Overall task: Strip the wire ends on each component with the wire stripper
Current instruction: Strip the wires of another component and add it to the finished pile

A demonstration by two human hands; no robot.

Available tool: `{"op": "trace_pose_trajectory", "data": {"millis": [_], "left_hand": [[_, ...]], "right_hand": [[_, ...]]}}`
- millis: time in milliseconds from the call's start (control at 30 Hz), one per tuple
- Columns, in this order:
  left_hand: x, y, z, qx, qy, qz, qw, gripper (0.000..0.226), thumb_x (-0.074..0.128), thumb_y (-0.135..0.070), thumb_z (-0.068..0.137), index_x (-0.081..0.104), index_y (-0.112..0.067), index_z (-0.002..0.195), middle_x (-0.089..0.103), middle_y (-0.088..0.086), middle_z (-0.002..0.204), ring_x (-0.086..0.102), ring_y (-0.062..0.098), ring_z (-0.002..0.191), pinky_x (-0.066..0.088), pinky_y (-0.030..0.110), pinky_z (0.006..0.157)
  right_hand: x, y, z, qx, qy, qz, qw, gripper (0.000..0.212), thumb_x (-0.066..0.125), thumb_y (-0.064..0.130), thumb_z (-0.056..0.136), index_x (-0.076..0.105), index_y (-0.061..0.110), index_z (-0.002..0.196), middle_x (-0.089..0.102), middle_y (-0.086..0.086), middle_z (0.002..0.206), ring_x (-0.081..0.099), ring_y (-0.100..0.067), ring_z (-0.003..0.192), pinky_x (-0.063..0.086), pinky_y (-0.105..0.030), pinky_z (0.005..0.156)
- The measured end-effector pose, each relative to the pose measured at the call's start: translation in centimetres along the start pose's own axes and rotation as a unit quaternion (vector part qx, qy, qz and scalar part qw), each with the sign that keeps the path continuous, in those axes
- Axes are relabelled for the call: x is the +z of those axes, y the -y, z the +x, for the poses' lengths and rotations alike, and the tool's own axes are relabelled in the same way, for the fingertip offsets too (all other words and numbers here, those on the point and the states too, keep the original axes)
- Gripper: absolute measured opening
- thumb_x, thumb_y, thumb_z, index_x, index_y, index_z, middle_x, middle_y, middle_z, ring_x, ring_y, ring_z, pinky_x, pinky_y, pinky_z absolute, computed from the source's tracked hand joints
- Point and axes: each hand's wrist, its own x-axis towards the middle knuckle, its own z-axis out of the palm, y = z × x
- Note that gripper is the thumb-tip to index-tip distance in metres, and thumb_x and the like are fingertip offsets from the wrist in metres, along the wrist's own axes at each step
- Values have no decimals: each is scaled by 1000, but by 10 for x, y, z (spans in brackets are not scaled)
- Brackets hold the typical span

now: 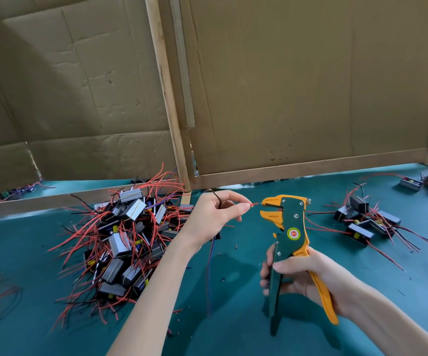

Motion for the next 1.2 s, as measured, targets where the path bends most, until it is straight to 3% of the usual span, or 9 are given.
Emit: {"op": "trace_pose_trajectory", "data": {"millis": [167,433,600,800,933,1200], "left_hand": [[-1,-6,-1,7,25,18,999,19,70,-16,86,72,-30,74,67,-17,68,57,-6,65,42,8,63],[-1,-8,-2,-12,49,22,998,15,70,-17,86,72,-26,74,67,-14,70,57,-2,68,46,11,67],[1,-11,-3,-23,41,17,999,16,69,-17,87,70,-25,74,66,-19,66,56,-8,66,41,5,65],[4,-17,-6,-51,58,12,997,14,67,-19,88,68,-21,75,63,-8,71,53,3,63,42,13,65],[2,-19,-7,-57,64,21,996,11,67,-18,88,69,-16,78,63,4,80,51,14,78,41,27,78],[-5,-20,-9,-45,90,37,994,9,69,-20,87,70,-15,80,64,-1,77,53,11,78,44,28,79]], "right_hand": [[-2,-2,1,-12,51,-22,998,27,81,11,65,65,3,85,63,-28,84,64,-41,80,53,-50,78],[-5,-3,3,-18,56,-48,997,31,85,14,68,63,1,84,62,-27,81,63,-41,78,53,-51,77],[-4,-3,2,-21,43,-58,997,32,86,18,67,64,2,82,62,-27,80,63,-41,76,54,-50,75],[-3,-3,2,-25,38,-66,997,32,87,19,66,64,2,82,62,-28,79,63,-42,76,54,-51,75],[0,-1,-1,-23,28,-74,997,34,90,23,63,66,5,79,61,-26,76,62,-39,72,54,-51,72],[11,3,-10,-3,-25,-99,995,30,86,23,58,63,8,70,55,-22,61,55,-31,52,52,-40,56]]}}
